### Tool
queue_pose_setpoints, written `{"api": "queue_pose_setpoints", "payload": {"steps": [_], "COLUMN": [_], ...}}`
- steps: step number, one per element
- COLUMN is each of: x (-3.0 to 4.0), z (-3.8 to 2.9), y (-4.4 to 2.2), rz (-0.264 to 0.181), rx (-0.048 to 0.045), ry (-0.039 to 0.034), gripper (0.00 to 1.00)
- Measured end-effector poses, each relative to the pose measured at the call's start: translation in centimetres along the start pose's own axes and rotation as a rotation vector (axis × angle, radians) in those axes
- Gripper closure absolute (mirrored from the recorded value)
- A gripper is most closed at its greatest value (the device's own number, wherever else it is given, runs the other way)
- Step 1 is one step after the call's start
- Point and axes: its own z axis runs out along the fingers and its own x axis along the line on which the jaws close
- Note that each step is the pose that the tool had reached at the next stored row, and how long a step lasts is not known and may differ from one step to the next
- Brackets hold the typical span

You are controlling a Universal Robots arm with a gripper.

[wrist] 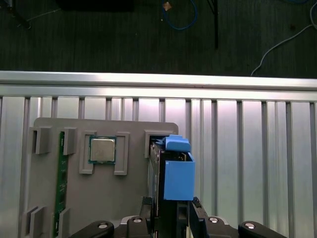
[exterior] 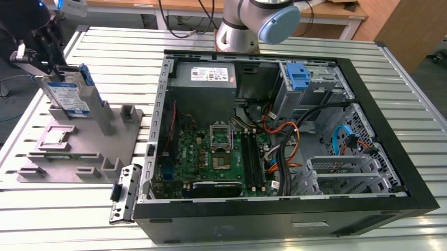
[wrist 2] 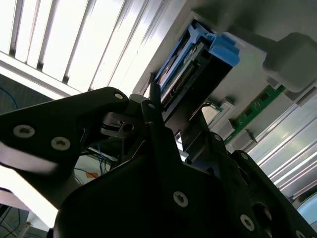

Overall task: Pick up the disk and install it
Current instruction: 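Pick up the disk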

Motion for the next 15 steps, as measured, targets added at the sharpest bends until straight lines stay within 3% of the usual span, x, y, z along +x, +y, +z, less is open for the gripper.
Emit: {"api": "queue_pose_setpoints", "payload": {"steps": [15], "x": [0.0], "z": [-0.01], "y": [-0.13], "rz": [0.0], "rx": [-0.0001], "ry": [0.0], "gripper": [0.58]}}
